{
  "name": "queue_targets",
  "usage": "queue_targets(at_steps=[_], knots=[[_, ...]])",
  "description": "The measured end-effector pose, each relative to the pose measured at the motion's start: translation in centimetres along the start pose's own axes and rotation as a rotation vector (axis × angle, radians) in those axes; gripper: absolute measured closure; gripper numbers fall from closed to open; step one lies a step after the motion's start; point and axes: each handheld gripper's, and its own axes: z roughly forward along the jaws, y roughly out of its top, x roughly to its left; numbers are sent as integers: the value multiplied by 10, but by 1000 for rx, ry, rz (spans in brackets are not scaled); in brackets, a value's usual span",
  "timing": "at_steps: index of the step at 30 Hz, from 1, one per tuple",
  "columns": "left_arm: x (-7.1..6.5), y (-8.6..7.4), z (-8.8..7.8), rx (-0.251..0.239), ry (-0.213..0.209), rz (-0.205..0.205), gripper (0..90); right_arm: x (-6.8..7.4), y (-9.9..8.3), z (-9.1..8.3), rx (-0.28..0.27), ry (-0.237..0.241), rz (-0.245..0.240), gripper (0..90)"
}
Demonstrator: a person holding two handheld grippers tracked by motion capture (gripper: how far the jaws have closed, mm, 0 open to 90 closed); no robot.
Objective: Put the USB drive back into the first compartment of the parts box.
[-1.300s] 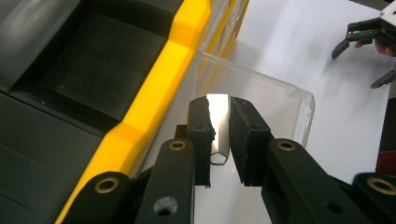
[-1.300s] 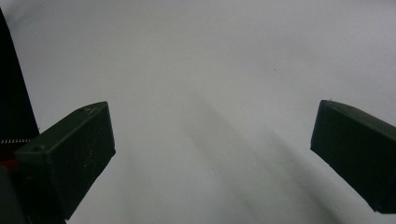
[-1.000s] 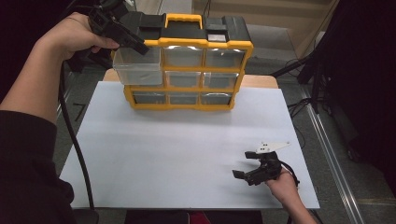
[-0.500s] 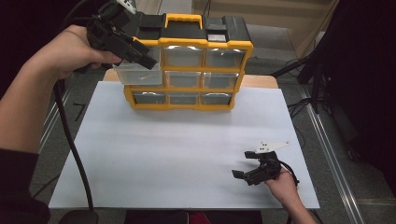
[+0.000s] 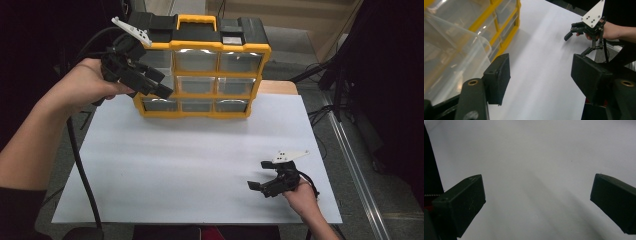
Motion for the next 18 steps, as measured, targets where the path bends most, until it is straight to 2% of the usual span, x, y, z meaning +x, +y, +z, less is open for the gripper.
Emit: queue_targets(at_steps=[3, 8, 12, 15, 18], knots=[[-1, -10, 8, -13, 6, -14, 291, 0, 1, 1, 1, 1, -3, 0], [-2, -30, 22, -50, 25, -6, 290, -1, 1, 1, 2, 1, 0, 0], [-3, -45, 35, -54, 37, -15, 290, -1, 2, 1, 4, 1, -3, 0], [-5, -57, 47, -49, 27, -9, 290, -1, 2, 2, 5, 2, -5, 0], [-6, -68, 59, -15, 39, 8, 290, -1, 2, 2, 6, 0, -6, 0]])
